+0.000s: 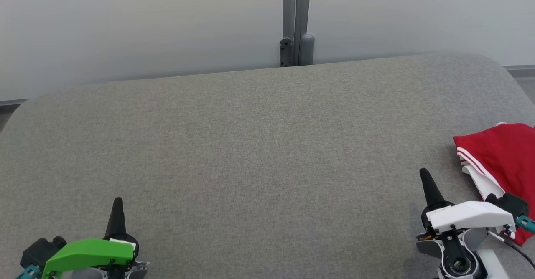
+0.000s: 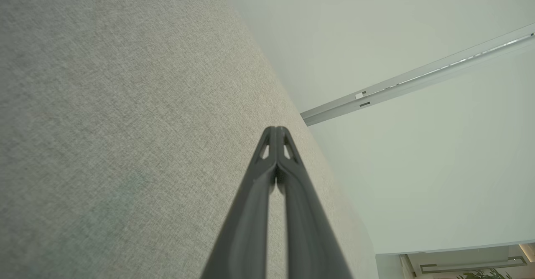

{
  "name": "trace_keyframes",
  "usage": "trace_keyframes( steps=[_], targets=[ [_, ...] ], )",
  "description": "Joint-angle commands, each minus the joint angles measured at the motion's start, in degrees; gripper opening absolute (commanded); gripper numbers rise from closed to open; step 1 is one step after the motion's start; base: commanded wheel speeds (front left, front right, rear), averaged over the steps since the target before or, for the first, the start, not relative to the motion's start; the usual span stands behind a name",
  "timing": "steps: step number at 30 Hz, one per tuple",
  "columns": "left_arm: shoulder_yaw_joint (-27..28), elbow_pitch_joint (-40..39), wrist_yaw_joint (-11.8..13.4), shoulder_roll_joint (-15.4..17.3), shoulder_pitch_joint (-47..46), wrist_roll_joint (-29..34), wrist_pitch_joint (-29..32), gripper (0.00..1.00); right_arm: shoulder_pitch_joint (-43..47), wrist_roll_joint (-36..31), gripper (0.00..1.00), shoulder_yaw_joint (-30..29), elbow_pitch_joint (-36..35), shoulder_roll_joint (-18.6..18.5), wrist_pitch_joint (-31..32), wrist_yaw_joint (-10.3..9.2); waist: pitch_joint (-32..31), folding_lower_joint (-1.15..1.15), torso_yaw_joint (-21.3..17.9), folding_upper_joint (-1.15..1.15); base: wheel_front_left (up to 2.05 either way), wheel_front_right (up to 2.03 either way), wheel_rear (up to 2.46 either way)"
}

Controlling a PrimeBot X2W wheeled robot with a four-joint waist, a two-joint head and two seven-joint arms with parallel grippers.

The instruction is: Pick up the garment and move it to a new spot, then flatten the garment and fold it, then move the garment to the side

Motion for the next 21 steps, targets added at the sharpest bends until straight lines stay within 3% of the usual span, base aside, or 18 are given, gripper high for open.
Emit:
trace_keyframes(
  steps=[1,21],
  targets=[
    [0.38,-0.82,-0.50,0.45,-1.53,-1.50,0.48,0.00,0.08,1.57,0.00,-0.32,-0.98,-0.33,0.44,0.03,0.02,0.00,0.01,0.00,0.00,0.00,0.00],
    [1.24,-2.15,-2.03,0.54,-2.40,-12.50,3.44,0.00,0.61,12.85,0.00,-1.75,-3.02,-0.38,3.40,0.02,0.38,0.00,0.10,0.00,0.00,0.00,0.00]
  ],
)
